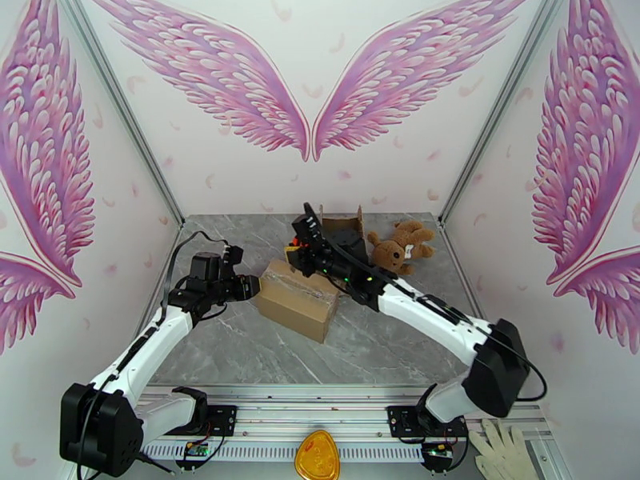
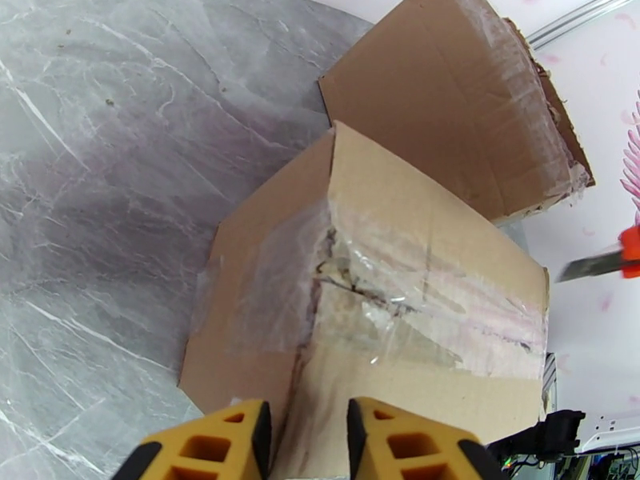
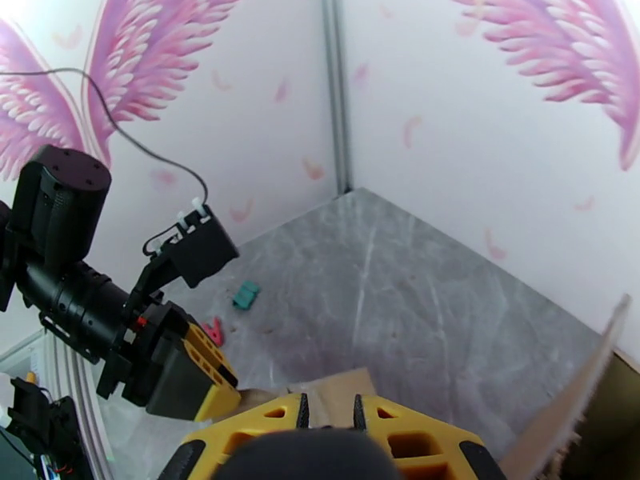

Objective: Unpack the express box

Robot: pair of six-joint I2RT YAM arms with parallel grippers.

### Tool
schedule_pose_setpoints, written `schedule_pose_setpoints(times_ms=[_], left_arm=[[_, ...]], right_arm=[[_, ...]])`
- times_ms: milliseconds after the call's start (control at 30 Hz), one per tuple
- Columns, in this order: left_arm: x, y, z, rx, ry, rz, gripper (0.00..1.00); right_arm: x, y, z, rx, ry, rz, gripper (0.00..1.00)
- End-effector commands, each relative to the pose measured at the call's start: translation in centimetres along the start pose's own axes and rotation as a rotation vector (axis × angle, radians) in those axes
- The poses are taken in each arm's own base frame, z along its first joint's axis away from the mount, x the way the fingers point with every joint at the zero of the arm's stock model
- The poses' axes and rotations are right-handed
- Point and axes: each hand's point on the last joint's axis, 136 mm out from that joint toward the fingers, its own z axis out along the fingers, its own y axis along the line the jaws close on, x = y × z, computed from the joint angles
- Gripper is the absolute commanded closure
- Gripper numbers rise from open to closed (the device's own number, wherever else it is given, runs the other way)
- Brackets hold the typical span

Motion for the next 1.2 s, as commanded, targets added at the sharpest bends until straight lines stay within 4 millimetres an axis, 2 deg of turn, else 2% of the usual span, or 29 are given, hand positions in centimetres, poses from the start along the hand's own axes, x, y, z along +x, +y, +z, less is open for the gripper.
schedule_pose_setpoints(times_ms=[0, 233, 733, 967, 1167], left_arm=[[-0.1, 0.3, 0.4, -0.006, 0.012, -0.013, 0.68], [0.1, 1.2, 1.6, -0.021, 0.021, -0.032, 0.7], [1.9, 2.5, 2.6, -0.047, 0.088, -0.057, 0.76], [2.0, 2.7, 2.8, -0.056, 0.099, -0.057, 0.79], [2.5, 3.3, 2.9, -0.084, 0.112, -0.072, 0.81]], right_arm=[[-4.2, 2.4, 1.3, -0.118, -0.147, -0.06, 1.0], [-3.2, 3.4, 4.1, -0.157, -0.177, -0.084, 1.0], [-1.1, 1.9, 7.0, -0.081, -0.186, -0.177, 1.0], [0.1, 1.7, 7.7, -0.059, -0.158, -0.203, 1.0], [0.6, 1.5, 7.2, -0.022, -0.139, -0.257, 1.0]])
